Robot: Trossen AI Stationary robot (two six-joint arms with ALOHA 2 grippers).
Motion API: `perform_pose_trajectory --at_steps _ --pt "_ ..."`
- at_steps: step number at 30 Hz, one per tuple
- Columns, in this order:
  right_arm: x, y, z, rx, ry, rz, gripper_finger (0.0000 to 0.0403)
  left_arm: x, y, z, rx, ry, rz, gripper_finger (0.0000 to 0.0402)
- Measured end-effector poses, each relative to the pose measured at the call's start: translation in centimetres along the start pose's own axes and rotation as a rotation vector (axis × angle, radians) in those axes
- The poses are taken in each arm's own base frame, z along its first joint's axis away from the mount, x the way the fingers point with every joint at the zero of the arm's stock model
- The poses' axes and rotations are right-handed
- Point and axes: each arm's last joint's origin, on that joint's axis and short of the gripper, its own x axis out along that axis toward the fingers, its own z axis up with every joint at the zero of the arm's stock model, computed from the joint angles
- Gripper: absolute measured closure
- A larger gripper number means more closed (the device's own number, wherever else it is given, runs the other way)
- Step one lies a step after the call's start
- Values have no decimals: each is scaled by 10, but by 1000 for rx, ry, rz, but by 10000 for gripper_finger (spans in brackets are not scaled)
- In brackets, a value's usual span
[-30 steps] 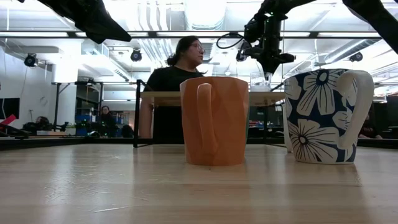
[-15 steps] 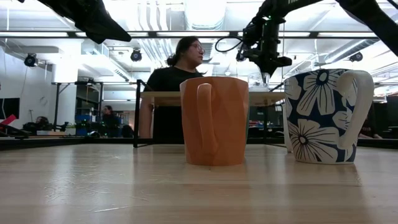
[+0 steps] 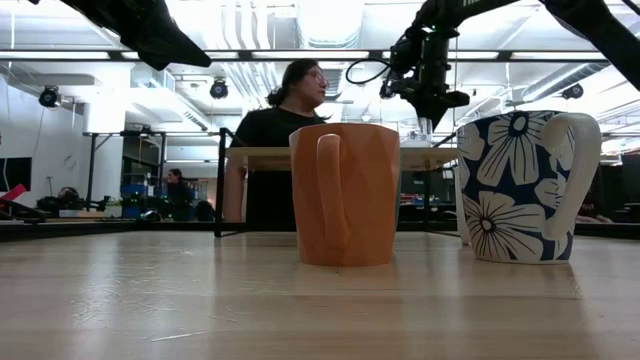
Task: Stack small to large cups/mugs on shelf
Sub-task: Adjust the white mug
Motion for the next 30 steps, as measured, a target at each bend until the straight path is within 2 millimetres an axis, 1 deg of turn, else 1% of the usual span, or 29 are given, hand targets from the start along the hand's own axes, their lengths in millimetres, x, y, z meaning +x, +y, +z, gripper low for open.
perform_pose_trajectory --at_steps 5,11,16,21,22,24,26,28,30 --pt "-2 0 -1 3 -6 5 317 0 0 0 0 0 0 402" --pt "-15 0 -3 14 -72 18 320 0 0 0 0 0 0 402" --pt "-31 0 -4 35 -140 76 319 0 0 0 7 0 0 402" --pt "-61 1 -4 35 -256 102 316 0 0 0 8 0 0 402" --pt "-64 1 -4 39 -276 107 317 0 0 0 8 0 0 402" --pt "-72 2 -7 48 -316 170 318 0 0 0 8 0 0 402" --pt "-82 4 -10 26 -348 272 319 0 0 0 9 1 0 402" --pt "-92 12 -14 -14 -369 372 319 0 0 0 9 1 0 402" --pt "-100 24 -20 -62 -388 437 320 0 0 0 9 1 0 402"
